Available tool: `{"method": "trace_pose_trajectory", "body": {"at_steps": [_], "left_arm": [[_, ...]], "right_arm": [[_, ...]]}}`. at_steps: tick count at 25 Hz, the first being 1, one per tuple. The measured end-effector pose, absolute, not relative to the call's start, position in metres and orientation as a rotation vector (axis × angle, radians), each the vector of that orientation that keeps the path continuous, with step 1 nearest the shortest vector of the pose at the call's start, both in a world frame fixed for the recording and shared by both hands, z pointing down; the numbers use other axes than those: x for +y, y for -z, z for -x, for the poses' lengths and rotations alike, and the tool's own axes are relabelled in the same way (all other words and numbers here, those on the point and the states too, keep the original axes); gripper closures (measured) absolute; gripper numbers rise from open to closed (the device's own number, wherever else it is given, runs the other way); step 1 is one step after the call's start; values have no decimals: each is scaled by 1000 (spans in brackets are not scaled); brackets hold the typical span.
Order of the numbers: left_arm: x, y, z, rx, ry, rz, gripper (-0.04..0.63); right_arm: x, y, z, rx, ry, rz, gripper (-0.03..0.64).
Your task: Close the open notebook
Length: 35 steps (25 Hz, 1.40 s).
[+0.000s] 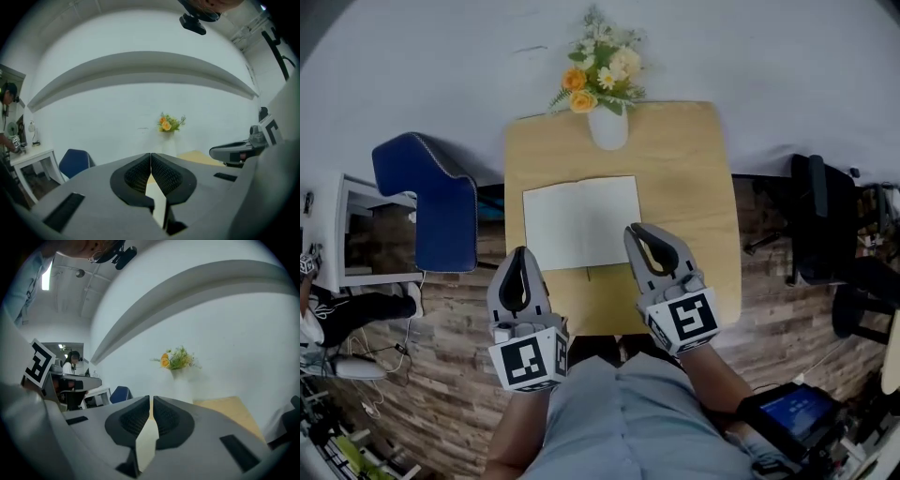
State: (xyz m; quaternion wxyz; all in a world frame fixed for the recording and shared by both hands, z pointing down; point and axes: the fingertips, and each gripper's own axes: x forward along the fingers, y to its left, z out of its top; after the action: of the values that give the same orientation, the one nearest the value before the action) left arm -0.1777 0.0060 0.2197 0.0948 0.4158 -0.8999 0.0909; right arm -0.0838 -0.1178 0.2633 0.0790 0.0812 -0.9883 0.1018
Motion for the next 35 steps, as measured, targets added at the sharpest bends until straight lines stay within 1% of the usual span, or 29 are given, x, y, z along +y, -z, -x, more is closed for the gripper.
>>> {"method": "trace_pose_trajectory", "body": {"at_steps": [4,10,12,13,15,17,21,28,29,32,35], "left_arm": [[17,-276,214,-2592,-239,-1175,574],[43,-375,248,-2446,-175,-1095,568],[52,-410,256,-2406,-164,-1056,496],[58,-428,258,-2385,-161,-1034,475],[66,-459,261,-2350,-164,-992,453],[72,-486,263,-2316,-177,-953,448],[83,-518,266,-2251,-201,-873,448],[85,-522,266,-2258,-207,-823,455],[86,-523,267,-2262,-227,-818,470],[86,-519,265,-2264,-255,-809,551],[83,-493,258,-2262,-261,-830,561]], "right_arm": [[-108,-298,118,-2897,-302,-199,565],[-96,-351,151,-2800,-313,-173,565],[-93,-373,156,-2768,-319,-172,565],[-91,-385,157,-2748,-329,-171,565],[-87,-407,156,-2710,-345,-171,565],[-85,-424,155,-2680,-354,-166,565],[-85,-442,155,-2625,-372,-156,565],[-94,-445,152,-2620,-363,-168,565],[-96,-446,150,-2623,-367,-174,565],[-102,-444,143,-2641,-383,-189,565],[-103,-426,138,-2659,-370,-190,565]]}}
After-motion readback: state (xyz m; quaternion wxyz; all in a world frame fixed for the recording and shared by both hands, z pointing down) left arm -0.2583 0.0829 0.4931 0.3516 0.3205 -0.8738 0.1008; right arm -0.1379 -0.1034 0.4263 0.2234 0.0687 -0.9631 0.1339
